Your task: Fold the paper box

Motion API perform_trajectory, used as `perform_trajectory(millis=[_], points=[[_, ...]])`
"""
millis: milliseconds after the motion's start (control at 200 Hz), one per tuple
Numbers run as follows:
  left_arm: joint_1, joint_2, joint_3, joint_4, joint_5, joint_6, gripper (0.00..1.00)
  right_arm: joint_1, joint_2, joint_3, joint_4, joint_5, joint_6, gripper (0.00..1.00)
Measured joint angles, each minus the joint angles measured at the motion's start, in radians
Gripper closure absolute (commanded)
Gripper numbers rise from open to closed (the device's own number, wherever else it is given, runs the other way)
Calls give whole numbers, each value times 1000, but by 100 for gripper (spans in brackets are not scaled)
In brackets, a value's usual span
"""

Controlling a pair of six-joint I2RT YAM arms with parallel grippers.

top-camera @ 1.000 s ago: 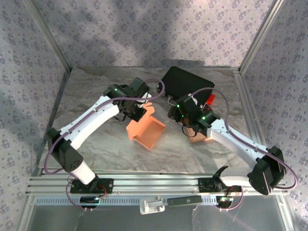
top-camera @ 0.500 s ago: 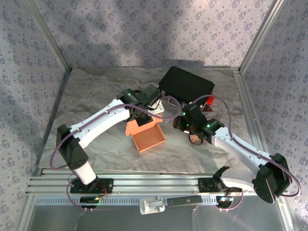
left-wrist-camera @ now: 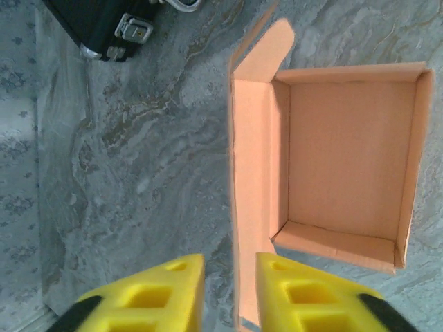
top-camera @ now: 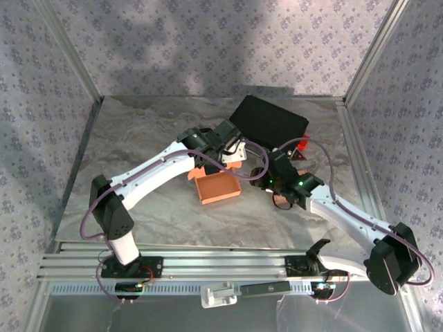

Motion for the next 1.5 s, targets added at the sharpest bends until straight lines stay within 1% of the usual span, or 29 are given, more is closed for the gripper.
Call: perform_trajectory(millis=[50,195,345,410,430,460,495,580,665,720,785,870,979,1104,1219,1379,1444,1499], points=[[-5,0,-3,16,2,-4,55,-5,-14,-8,0,2,-1,45],[-12,-3,-26,51,2,1,50,-21,-31,-15,0,2,-13,45],[-13,-31,-26,71,5,-32,41,-32,-32,-15,0,2,-40,44],[-13,-62,-26,81,8,-62,31,-39,-32,-15,0,1,-58,44],[-13,-75,-26,86,10,-70,22,-40,-32,-15,0,1,-63,44],[-13,-94,-26,93,9,-93,16,-43,-32,-15,0,1,-71,44],[-13,-122,-26,106,6,-122,11,-47,-33,-14,0,0,-83,43],[-12,-200,-35,151,5,-212,4,-51,-42,-15,5,-12,-122,41],[0,-314,-86,214,36,-313,4,-54,-64,-14,24,-21,-160,38],[14,-404,-150,267,69,-384,4,-54,-82,-15,45,-20,-188,37],[32,-517,-255,331,81,-460,3,-54,-108,-15,79,-9,-224,36],[53,-655,-417,392,80,-558,6,-58,-135,-26,144,8,-277,35],[78,-760,-600,409,77,-687,7,-76,-129,-40,228,8,-371,34],[103,-792,-752,384,73,-824,7,-81,-87,-91,340,-13,-502,33],[149,-792,-818,348,99,-908,7,-81,-38,-108,374,-51,-608,33],[262,-773,-832,354,191,-951,8,-83,60,-48,361,-126,-714,33],[283,-749,-832,359,216,-954,8,-83,101,-18,357,-153,-747,34],[296,-721,-832,369,239,-953,11,-81,126,-2,357,-167,-768,34]])
